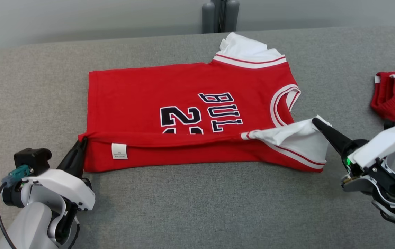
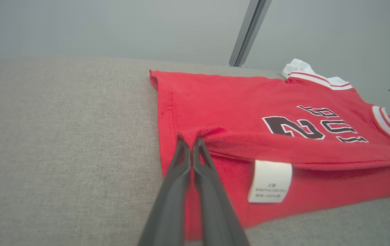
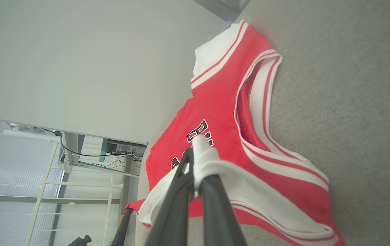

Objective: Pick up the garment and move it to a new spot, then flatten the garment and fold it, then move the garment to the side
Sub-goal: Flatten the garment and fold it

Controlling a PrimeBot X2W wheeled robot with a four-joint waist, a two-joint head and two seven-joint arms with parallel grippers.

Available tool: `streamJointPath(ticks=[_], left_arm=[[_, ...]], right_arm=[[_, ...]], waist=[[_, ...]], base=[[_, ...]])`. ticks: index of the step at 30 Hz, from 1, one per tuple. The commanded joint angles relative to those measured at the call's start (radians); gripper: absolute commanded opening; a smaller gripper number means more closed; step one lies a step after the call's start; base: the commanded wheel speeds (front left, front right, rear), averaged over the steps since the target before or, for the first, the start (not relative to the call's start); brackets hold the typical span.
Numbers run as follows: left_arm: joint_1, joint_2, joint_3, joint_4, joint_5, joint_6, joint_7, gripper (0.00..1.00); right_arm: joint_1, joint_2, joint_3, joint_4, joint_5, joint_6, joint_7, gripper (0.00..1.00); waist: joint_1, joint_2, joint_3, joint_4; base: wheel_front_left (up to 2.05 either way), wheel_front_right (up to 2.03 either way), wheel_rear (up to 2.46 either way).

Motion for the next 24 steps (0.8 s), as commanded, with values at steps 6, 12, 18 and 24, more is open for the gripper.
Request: streamJointPath(ticks=[6, 12, 18, 24], left_arm=[[-0.083, -0.009, -0.012, 0.087, 0.012, -0.012, -0.013, 0.0], [-0.13, -0.029, -0.027, 0.168, 0.012, -0.025, -0.037, 0.0], [-0.16, -0.046, -0.048, 0.227, 0.019, -0.035, -0.056, 0.0], [-0.199, -0.06, -0.065, 0.299, 0.018, -0.046, -0.079, 0.0]], right_arm=[[-0.081, 0.047, 0.015, 0.093, -0.013, 0.003, 0.028, 0.0], [-0.121, 0.085, 0.03, 0.168, -0.031, 0.003, 0.053, 0.0], [-0.149, 0.116, 0.036, 0.222, -0.056, 0.003, 0.059, 0.0], [-0.187, 0.157, 0.03, 0.289, -0.098, 0.003, 0.061, 0.0]], waist=[[0.0, -0.0001, 0.051, -0.002], [0.0, -0.0001, 0.077, 0.002], [0.0, -0.0001, 0.096, 0.004], [0.0, -0.0001, 0.115, 0.01]], base=[[0.0, 0.0, 0.0], [0.0, 0.0, 0.0], [0.0, 0.0, 0.0], [0.0, 0.0, 0.0]])
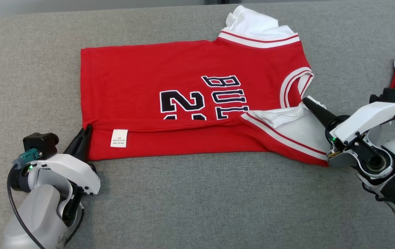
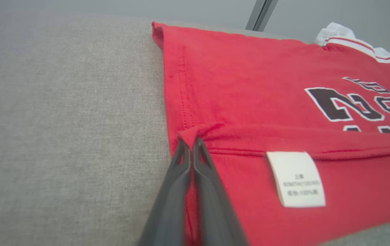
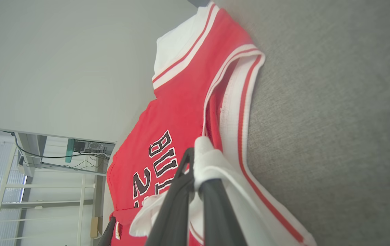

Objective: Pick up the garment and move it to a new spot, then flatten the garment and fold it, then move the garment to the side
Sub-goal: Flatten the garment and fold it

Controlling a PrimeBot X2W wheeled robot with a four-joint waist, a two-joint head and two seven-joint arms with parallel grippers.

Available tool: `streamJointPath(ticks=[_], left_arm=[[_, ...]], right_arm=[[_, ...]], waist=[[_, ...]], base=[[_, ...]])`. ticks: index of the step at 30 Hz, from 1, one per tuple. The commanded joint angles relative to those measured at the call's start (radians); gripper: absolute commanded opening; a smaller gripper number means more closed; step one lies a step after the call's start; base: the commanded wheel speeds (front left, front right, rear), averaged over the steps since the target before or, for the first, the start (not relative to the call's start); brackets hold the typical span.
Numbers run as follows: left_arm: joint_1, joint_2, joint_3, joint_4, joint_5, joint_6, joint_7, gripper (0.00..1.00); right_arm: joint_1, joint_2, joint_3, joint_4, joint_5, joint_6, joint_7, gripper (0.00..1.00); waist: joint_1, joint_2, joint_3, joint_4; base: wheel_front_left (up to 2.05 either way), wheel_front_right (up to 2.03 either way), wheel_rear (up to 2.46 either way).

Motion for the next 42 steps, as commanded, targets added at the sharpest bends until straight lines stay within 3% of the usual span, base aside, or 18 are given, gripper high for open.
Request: streamJointPath(ticks=[1, 5, 6, 7, 8, 9, 10, 24, 35, 42], left_arm=[[-0.012, 0.003, -0.002, 0.01, 0.003, 0.0, -0.004, 0.0], [-0.026, 0.0, -0.006, 0.042, 0.0, -0.003, -0.013, 0.0], [-0.029, -0.002, -0.009, 0.048, -0.001, -0.005, -0.016, 0.0], [-0.031, -0.004, -0.01, 0.055, -0.003, -0.006, -0.017, 0.0], [-0.031, -0.007, -0.013, 0.061, -0.004, -0.006, -0.02, 0.05], [-0.03, -0.01, -0.014, 0.067, -0.004, -0.007, -0.021, 0.18], [-0.031, -0.012, -0.017, 0.073, -0.005, -0.008, -0.024, 1.0], [-0.012, -0.03, 0.001, 0.096, -0.02, -0.011, -0.043, 1.0], [0.12, -0.051, 0.154, -0.129, 0.054, 0.025, -0.043, 1.0], [0.252, -0.092, 0.24, -0.282, 0.143, 0.031, -0.043, 1.0]], right_arm=[[-0.01, 0.001, -0.002, 0.009, -0.006, 0.003, 0.004, 0.0], [-0.021, 0.019, -0.006, 0.047, -0.023, 0.003, 0.011, 0.0], [-0.024, 0.022, -0.004, 0.059, -0.03, 0.003, 0.011, 0.05], [-0.027, 0.027, -0.004, 0.069, -0.032, 0.003, 0.014, 0.36], [-0.029, 0.031, -0.003, 0.079, -0.038, 0.003, 0.014, 1.0], [-0.03, 0.035, -0.005, 0.088, -0.041, 0.003, 0.012, 1.0], [-0.031, 0.038, -0.008, 0.094, -0.042, 0.003, 0.011, 1.0], [0.02, 0.015, -0.053, 0.071, -0.098, 0.003, -0.033, 1.0], [0.095, -0.053, -0.076, -0.031, -0.22, 0.003, -0.202, 1.0], [0.178, -0.051, -0.105, -0.064, -0.311, 0.003, -0.251, 1.0]], waist=[[0.0, 0.0, 0.002, 0.002], [0.0, 0.0, 0.007, 0.007], [0.0, 0.0, 0.007, 0.009], [0.0, 0.0, 0.007, 0.01], [0.0, 0.0, 0.006, 0.011], [0.0, 0.0, 0.005, 0.012], [0.0, 0.0, 0.004, 0.013], [0.0, 0.0, -0.096, 0.009], [0.0, 0.0, -0.207, 0.005], [0.0, 0.0, -0.254, -0.005]], base=[[0.0, 0.0, 0.0], [0.0, 0.0, 0.0], [0.0, 0.0, 0.0], [0.0, 0.0, 0.0], [0.0, 0.0, 0.0], [0.0, 0.0, 0.0], [0.0, 0.0, 0.0], [0.0, 0.0, 0.0], [0.0, 0.0, 0.0], [0.0, 0.0, 0.0]])
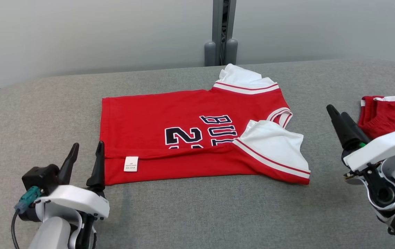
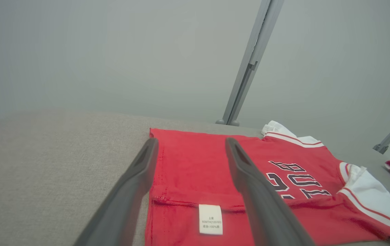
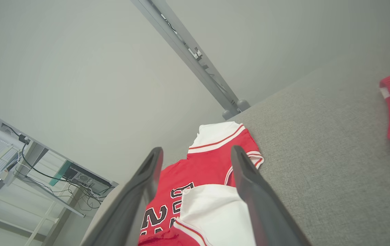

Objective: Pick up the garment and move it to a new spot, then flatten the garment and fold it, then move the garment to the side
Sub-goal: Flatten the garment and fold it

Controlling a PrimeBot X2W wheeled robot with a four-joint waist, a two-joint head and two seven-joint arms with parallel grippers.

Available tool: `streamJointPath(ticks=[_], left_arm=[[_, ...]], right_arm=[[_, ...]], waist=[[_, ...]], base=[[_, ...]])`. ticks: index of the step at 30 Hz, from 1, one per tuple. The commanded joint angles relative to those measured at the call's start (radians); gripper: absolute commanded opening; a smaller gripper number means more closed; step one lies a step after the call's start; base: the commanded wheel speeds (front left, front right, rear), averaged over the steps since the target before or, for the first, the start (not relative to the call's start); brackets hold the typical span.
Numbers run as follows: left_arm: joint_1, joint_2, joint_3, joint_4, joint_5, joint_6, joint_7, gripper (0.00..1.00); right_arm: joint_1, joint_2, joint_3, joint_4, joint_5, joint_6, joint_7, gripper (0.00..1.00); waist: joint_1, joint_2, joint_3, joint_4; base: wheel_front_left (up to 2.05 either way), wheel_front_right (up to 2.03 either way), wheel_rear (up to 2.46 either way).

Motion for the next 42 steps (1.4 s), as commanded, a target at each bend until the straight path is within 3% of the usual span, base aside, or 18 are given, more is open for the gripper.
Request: streamJointPath(ticks=[1, 10, 19, 30, 42], left_arm=[[0.024, -0.007, 0.011, -0.017, 0.017, 0.007, -0.003, 1.0], [0.137, -0.077, 0.079, -0.038, 0.089, 0.002, -0.003, 1.0], [0.093, -0.107, 0.113, 0.139, 0.052, -0.01, -0.003, 1.0], [-0.015, -0.124, 0.108, 0.304, -0.137, -0.036, 0.036, 1.0], [-0.045, -0.139, 0.011, 0.251, -0.474, -0.038, 0.144, 1.0]], right_arm=[[0.026, 0.007, -0.009, -0.003, -0.013, 0.003, -0.008, 1.0], [0.161, 0.085, -0.111, 0.011, -0.096, 0.003, -0.01, 1.0], [0.198, 0.168, -0.094, 0.106, -0.081, 0.003, 0.018, 1.0], [0.177, 0.232, -0.111, 0.164, -0.016, 0.003, 0.063, 1.0], [0.16, 0.254, -0.144, 0.157, 0.035, 0.003, 0.091, 1.0]], waist=[[0.0, -0.0001, -0.005, -0.005], [0.0, -0.0001, -0.004, -0.02], [0.0, -0.0001, 0.03, -0.026], [0.0, -0.0001, 0.084, -0.017], [0.0, -0.0001, 0.122, -0.007]], base=[[0.0, 0.0, 0.0], [0.0, 0.0, 0.0], [0.0, 0.0, 0.0], [0.0, 0.0, 0.0], [0.0, 0.0, 0.0]])
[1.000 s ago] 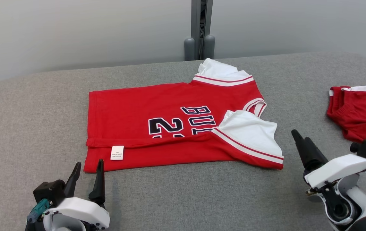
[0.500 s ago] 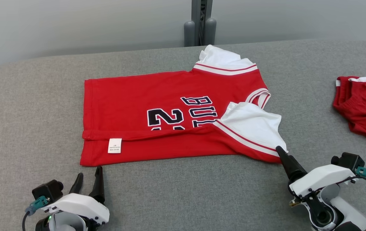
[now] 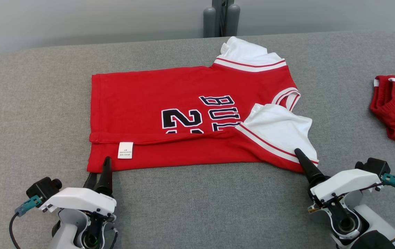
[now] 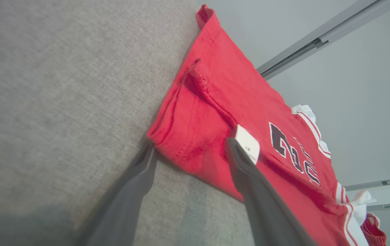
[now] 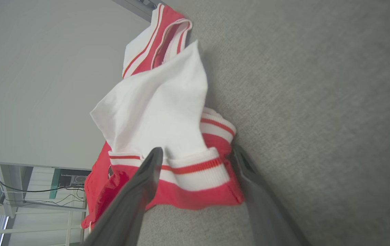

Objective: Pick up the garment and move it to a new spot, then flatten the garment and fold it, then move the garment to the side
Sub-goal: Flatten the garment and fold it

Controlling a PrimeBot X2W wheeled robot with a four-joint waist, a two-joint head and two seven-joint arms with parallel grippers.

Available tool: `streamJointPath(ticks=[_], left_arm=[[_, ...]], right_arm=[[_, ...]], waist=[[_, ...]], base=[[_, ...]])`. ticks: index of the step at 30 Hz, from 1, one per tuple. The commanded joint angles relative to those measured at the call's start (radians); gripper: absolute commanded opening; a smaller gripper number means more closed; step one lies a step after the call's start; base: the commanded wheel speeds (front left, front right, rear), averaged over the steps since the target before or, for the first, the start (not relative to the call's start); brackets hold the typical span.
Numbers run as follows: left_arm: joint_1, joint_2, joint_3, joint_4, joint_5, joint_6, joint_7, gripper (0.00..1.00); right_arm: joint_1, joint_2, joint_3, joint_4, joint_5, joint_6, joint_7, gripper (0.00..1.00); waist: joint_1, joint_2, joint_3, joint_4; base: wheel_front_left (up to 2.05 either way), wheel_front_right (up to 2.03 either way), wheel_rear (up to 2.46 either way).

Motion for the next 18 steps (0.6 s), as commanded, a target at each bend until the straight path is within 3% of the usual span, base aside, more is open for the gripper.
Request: streamJointPath(ticks=[1, 7, 8, 9, 10, 11, 12, 13, 14, 18], left_arm=[[0.002, -0.029, -0.018, 0.012, -0.013, -0.003, 0.019, 1.0], [0.001, -0.035, -0.057, 0.002, -0.094, -0.004, 0.042, 1.0], [0.001, -0.035, -0.071, 0.0, -0.109, -0.005, 0.046, 0.93], [0.001, -0.033, -0.077, -0.001, -0.115, -0.005, 0.044, 0.6], [0.001, -0.031, -0.084, -0.001, -0.12, -0.005, 0.04, 0.39], [0.001, -0.029, -0.09, -0.002, -0.124, -0.005, 0.038, 0.18], [0.0, -0.026, -0.095, -0.002, -0.128, -0.005, 0.035, 0.0], [0.0, -0.023, -0.101, -0.002, -0.133, -0.005, 0.033, 0.0], [-0.001, -0.019, -0.107, -0.002, -0.138, -0.005, 0.031, 0.0], [-0.005, -0.004, -0.126, -0.004, -0.155, -0.005, 0.014, 0.0]], right_arm=[[-0.006, 0.0, -0.002, 0.002, 0.007, 0.003, 0.006, 1.0], [-0.016, 0.009, -0.012, 0.004, 0.015, 0.003, 0.013, 1.0], [-0.017, 0.011, -0.013, 0.002, 0.014, 0.003, 0.018, 1.0], [-0.018, 0.012, -0.014, 0.002, 0.014, 0.003, 0.019, 1.0], [-0.018, 0.013, -0.013, 0.002, 0.013, 0.003, 0.02, 0.96], [-0.017, 0.013, -0.013, 0.001, 0.014, 0.003, 0.024, 0.49], [-0.016, 0.014, -0.014, 0.0, 0.015, 0.003, 0.027, 0.35], [-0.016, 0.013, -0.016, 0.0, 0.016, 0.003, 0.028, 0.12], [-0.017, 0.013, -0.017, -0.002, 0.016, 0.003, 0.028, 0.0], [-0.022, 0.008, -0.022, -0.005, 0.014, 0.003, 0.035, 0.0]], waist=[[0.0, 0.0, 0.003, 0.001], [0.0, 0.0, 0.018, 0.002], [0.0, 0.0, 0.022, 0.003], [0.0, 0.0, 0.024, 0.003], [0.0, 0.0, 0.026, 0.004], [0.0, 0.0, 0.027, 0.005], [0.0, 0.0, 0.029, 0.005], [0.0, 0.0, 0.03, 0.007], [0.0, 0.0, 0.03, 0.008], [0.0, 0.0, 0.032, 0.012]], base=[[0.0, 0.0, 0.0], [0.0, 0.0, 0.0], [0.0, 0.0, 0.0], [0.0, 0.0, 0.0], [0.0, 0.0, 0.0], [0.0, 0.0, 0.0], [0.0, 0.0, 0.0], [0.0, 0.0, 0.0], [0.0, 0.0, 0.0], [0.0, 0.0, 0.0]])
